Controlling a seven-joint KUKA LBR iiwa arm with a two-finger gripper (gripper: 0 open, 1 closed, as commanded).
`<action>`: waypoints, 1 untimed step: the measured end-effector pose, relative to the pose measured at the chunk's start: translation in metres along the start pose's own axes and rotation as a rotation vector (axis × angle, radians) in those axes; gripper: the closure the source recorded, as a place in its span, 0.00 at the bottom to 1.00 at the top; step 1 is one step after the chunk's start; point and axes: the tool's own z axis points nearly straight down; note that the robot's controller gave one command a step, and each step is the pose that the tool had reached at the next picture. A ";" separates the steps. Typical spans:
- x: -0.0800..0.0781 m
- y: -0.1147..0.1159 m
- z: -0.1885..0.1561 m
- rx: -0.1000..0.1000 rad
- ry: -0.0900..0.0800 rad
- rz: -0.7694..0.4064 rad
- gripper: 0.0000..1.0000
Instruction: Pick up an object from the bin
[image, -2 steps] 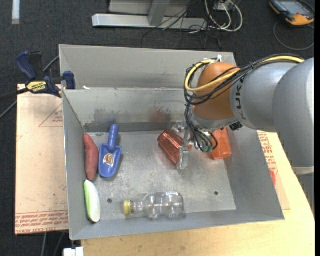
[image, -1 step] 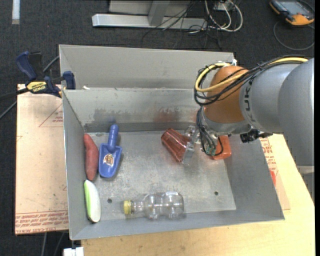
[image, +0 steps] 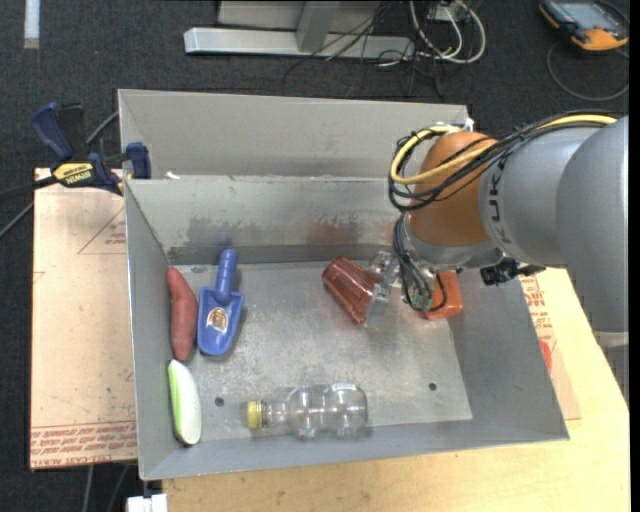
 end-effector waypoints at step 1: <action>-0.001 0.005 -0.079 0.000 0.005 -0.015 1.00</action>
Offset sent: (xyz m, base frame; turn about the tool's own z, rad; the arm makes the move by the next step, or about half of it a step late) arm 0.0006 -0.0081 0.1135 -0.0180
